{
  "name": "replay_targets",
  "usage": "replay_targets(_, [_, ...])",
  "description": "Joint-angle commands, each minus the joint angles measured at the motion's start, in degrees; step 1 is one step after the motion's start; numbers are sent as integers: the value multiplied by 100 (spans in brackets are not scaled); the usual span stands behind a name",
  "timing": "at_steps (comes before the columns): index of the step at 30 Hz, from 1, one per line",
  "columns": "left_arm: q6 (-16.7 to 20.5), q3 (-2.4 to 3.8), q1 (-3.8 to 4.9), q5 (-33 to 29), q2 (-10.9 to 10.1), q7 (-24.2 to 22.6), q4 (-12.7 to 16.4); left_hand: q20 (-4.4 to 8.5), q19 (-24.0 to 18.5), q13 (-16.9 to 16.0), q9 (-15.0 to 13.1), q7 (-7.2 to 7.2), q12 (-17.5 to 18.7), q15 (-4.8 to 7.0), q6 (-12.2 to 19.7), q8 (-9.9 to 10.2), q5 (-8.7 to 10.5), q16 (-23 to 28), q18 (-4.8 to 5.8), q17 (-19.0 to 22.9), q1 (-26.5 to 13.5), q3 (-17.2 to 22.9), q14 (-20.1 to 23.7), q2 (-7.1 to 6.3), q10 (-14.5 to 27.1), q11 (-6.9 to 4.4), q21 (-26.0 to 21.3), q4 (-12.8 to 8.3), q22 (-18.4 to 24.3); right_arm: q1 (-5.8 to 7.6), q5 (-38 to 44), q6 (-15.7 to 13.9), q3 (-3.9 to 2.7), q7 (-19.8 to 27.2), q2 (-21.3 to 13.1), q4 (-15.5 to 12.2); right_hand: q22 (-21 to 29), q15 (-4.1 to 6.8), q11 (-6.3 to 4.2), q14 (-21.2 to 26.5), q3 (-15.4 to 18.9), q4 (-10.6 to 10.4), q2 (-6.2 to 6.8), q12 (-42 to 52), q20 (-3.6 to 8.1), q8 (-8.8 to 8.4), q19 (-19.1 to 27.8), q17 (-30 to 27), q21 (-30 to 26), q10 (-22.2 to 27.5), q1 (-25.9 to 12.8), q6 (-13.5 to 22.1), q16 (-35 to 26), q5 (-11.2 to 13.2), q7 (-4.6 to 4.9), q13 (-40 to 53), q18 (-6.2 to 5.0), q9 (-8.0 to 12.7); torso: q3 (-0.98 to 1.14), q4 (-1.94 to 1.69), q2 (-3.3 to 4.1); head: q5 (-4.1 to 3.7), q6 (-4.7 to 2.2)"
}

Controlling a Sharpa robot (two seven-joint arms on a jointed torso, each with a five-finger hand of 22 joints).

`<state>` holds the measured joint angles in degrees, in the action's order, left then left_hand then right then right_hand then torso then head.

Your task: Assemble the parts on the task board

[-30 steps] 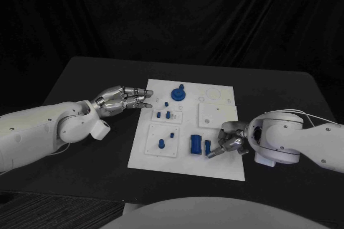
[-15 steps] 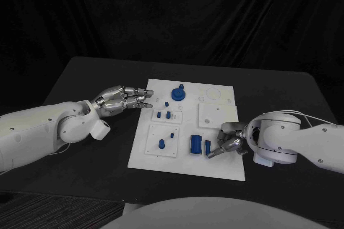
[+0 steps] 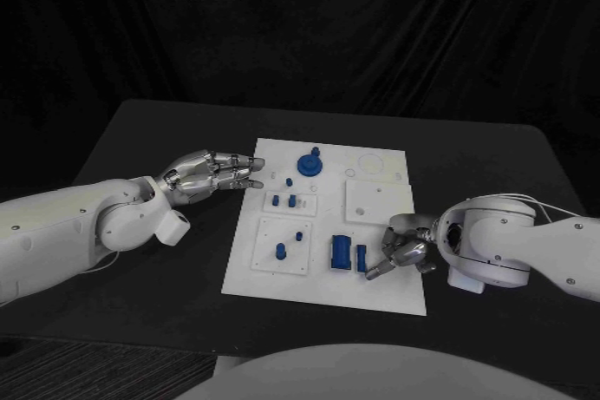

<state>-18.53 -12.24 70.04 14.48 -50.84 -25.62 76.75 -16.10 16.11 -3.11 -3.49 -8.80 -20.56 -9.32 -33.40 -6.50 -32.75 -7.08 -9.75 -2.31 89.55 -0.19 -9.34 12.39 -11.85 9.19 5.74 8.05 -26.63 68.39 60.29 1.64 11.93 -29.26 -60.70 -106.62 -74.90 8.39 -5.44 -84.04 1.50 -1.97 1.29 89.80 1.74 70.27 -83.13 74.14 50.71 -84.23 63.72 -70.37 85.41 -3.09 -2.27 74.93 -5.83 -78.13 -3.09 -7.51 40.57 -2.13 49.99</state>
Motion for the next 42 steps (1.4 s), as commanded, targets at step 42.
replay_targets(42, [1785,10,-9,65,-276,-1268,512,1181,-1096,311,349,880,1020,932,1038,650,2043,708,292,231,-3752,-890,934,-626,397,-919,-574,332,1623,475,-3132,-1780,-10,5336,259,1185,7490,-1268,544,8404,428,-610,-129,-8980,-940,-7027,8313,-7414,-5071,7845,-3383,5649,-8541,309,227,-7493,90,7167,192,201,-694,126,-18])
